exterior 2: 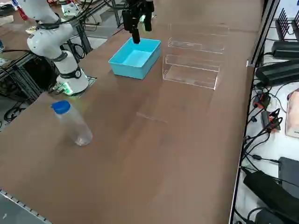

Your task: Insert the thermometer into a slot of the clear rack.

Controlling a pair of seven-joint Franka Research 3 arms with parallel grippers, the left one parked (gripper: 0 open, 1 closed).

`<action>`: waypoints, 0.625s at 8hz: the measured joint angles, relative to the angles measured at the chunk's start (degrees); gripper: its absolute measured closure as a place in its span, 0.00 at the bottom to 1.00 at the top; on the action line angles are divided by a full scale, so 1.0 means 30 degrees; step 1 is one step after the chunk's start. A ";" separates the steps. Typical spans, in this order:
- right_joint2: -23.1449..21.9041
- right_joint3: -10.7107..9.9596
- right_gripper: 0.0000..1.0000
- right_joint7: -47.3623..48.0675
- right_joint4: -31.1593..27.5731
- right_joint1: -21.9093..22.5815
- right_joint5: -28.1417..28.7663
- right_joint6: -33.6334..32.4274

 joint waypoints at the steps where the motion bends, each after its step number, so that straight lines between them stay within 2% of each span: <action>1: -0.0002 0.0004 0.00 -0.0031 0.0004 -0.0001 -0.0102 0.0008; 5: 0.0113 0.0147 0.00 -0.0108 0.0031 0.0070 -0.0418 0.0046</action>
